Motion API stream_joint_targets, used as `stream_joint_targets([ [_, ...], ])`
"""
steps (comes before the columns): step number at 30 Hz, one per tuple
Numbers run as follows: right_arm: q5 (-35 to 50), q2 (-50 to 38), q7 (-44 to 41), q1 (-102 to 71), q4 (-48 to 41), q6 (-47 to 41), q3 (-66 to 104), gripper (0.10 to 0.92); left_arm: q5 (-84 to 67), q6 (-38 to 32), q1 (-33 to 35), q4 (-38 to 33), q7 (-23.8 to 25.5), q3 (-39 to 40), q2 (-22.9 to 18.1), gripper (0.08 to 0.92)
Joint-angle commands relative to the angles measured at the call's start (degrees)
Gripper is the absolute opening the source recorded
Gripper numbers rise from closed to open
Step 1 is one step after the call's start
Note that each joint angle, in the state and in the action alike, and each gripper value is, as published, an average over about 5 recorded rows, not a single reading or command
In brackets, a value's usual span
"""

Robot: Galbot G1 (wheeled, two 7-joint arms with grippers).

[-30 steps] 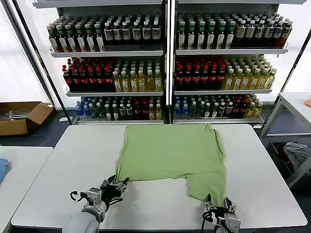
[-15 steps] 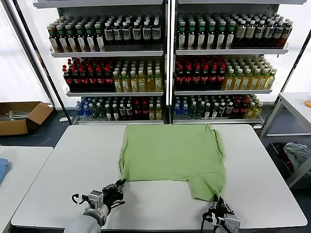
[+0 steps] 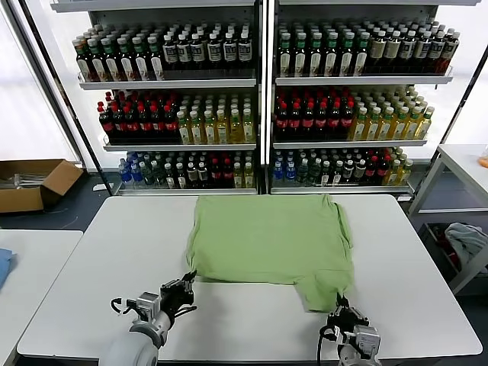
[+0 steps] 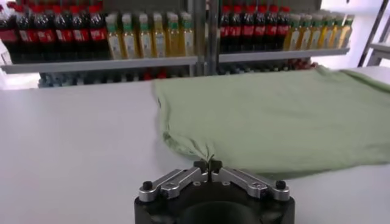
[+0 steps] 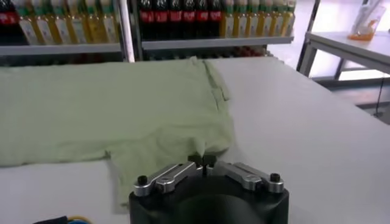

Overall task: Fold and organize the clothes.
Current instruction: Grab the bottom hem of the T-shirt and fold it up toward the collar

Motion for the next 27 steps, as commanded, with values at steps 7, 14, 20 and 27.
stream_joint_targets([
  [7,-3.2,0.9,-0.9,7.8,-1.9,1.6,-0.1,0.108,-1.4,-3.9,-2.7,-0.9,-0.5,-1.2,-1.7,0.084],
  [14,-3.4,0.9,-1.9,12.2,-6.7,6.0,0.4,0.108,-0.1,-5.6,-5.6,1.9,-2.2,-0.1,-2.4,0.084],
  [20,-3.7,0.9,-2.8,15.9,-9.8,6.6,0.8,0.108,-0.4,-8.0,-8.4,5.7,-4.0,0.5,-2.7,0.084],
  [27,-5.0,1.0,-4.0,20.4,-16.0,6.7,0.5,0.108,-1.1,-8.6,-14.1,11.6,-5.0,2.0,-1.9,0.084],
])
